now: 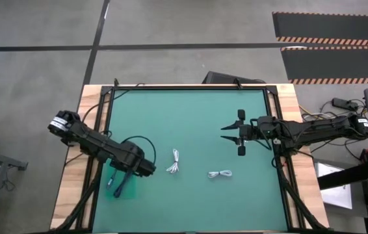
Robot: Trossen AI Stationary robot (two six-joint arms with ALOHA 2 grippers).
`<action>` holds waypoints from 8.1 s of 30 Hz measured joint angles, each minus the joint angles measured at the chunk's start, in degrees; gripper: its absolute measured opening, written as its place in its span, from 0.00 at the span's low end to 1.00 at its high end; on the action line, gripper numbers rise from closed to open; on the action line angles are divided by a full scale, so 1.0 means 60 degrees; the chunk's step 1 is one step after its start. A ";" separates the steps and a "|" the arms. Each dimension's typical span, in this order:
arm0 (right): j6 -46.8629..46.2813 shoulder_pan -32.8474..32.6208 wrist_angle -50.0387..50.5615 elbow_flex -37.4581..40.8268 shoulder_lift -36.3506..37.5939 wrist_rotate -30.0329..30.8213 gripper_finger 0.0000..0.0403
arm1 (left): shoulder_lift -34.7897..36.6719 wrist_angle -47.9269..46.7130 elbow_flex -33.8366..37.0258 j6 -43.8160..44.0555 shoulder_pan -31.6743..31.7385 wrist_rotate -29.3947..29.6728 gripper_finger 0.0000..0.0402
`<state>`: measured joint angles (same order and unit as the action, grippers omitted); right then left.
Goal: Pick and place USB-C Cables
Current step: Put the black blue charger cable into the green bin, then put the left white charger cable in the green bin
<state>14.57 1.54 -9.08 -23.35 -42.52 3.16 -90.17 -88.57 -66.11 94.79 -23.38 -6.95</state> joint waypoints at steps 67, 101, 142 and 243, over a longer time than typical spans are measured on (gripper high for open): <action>-0.0103 0.0000 0.0189 0.0002 0.0000 -0.0004 0.33 | 0.2533 0.3882 0.2492 -0.0919 -0.1063 0.1011 0.03; -0.0176 -0.0001 0.0204 0.0004 0.0000 -0.0006 0.33 | 0.1774 0.4196 0.2841 -0.0853 -0.1059 0.0759 0.03; -0.0175 -0.0001 0.0215 0.0004 0.0000 -0.0004 0.33 | 0.1668 0.4196 0.2841 -0.0821 -0.1070 0.0628 0.10; -0.2436 -0.0029 0.0060 0.0004 0.0004 -0.0033 0.33 | 0.1968 0.9938 0.1058 -0.7443 0.0702 0.5073 0.40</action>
<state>-0.04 1.37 -8.72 -23.33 -42.50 2.96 -78.36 -28.95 -59.76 50.13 -19.17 23.50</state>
